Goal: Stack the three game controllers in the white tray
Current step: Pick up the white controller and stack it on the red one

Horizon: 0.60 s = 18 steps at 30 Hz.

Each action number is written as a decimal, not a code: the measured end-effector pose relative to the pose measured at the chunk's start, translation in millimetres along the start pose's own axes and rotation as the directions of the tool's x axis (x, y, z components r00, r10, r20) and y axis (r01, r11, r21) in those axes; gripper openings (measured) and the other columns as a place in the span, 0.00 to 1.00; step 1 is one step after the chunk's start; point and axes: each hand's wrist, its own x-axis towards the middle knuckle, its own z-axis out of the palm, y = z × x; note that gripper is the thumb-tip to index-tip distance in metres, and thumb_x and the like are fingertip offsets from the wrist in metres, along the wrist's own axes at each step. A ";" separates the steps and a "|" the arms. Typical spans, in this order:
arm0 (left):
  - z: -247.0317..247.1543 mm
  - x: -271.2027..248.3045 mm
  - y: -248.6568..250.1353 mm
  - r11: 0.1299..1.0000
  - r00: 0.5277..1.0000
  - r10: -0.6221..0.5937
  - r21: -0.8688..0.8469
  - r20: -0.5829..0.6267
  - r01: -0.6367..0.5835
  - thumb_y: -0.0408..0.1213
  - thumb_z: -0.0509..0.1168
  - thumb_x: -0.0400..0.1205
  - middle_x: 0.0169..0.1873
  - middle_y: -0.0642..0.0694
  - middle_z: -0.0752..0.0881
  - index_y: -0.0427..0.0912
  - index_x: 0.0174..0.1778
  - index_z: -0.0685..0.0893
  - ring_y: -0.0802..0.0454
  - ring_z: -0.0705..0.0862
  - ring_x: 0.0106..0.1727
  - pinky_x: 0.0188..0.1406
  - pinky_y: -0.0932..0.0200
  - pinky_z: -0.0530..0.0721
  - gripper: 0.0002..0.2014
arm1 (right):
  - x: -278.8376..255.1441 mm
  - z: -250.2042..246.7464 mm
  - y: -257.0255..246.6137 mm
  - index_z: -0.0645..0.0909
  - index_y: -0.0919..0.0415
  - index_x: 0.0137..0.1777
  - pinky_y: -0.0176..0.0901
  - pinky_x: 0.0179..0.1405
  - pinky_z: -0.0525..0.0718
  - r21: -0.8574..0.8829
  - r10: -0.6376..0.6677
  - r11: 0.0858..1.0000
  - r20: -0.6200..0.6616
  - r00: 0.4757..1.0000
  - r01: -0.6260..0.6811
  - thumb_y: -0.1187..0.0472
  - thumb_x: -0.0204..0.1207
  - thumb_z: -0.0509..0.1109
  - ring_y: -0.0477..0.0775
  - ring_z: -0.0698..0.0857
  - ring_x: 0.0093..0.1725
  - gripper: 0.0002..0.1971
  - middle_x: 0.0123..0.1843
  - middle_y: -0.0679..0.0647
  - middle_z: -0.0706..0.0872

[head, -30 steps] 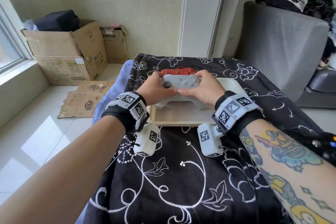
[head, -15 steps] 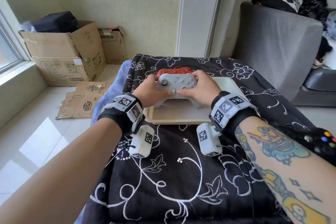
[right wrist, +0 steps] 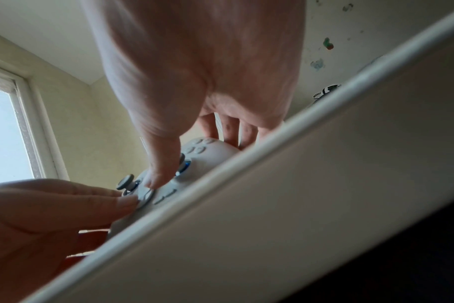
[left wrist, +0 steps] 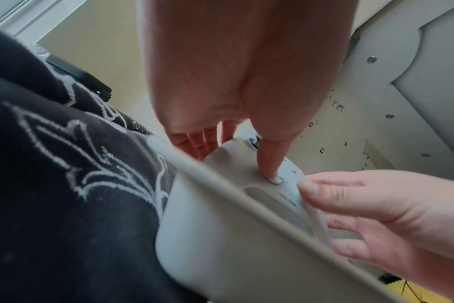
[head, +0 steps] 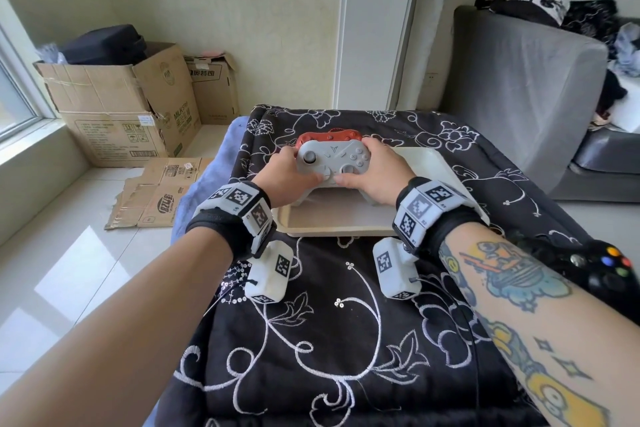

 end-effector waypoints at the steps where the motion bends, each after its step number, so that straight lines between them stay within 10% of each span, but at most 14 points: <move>1: -0.9 -2.1 1.6 1.000 1.000 -0.007 0.005 -0.001 0.007 0.63 0.70 0.60 0.62 0.44 0.86 0.41 0.70 0.76 0.46 0.86 0.59 0.63 0.46 0.84 0.44 | 0.1 0.4 0.2 0.73 0.57 0.70 0.47 0.64 0.78 -0.007 0.005 1.000 0.015 1.000 -0.005 0.45 0.62 0.83 0.57 0.82 0.65 0.38 0.66 0.52 0.84; 6: -4.8 -15.9 9.2 0.999 0.999 -0.039 -0.001 -0.005 0.039 0.57 0.73 0.70 0.65 0.43 0.83 0.40 0.74 0.72 0.43 0.84 0.65 0.68 0.46 0.81 0.40 | -3.5 0.4 -1.3 0.60 0.59 0.80 0.50 0.70 0.76 -0.054 0.067 0.997 0.100 0.993 -0.062 0.46 0.59 0.85 0.59 0.78 0.72 0.53 0.75 0.54 0.78; 12: -6.1 -23.4 7.1 0.999 0.999 -0.045 0.002 -0.007 0.045 0.61 0.67 0.58 0.71 0.43 0.78 0.46 0.79 0.68 0.44 0.81 0.69 0.69 0.45 0.81 0.51 | -17.8 -2.3 -0.4 0.55 0.59 0.83 0.53 0.73 0.74 -0.048 0.103 0.994 0.118 0.988 -0.098 0.46 0.60 0.84 0.61 0.76 0.74 0.56 0.77 0.58 0.74; 18: -8.1 -45.3 16.6 0.998 0.996 -0.025 0.053 -0.081 0.029 0.45 0.68 0.79 0.75 0.40 0.68 0.45 0.81 0.65 0.43 0.71 0.76 0.68 0.55 0.70 0.34 | -43.4 -16.7 -5.7 0.50 0.59 0.86 0.48 0.73 0.72 -0.055 0.098 0.994 0.093 0.991 -0.093 0.48 0.68 0.80 0.61 0.72 0.77 0.53 0.80 0.60 0.70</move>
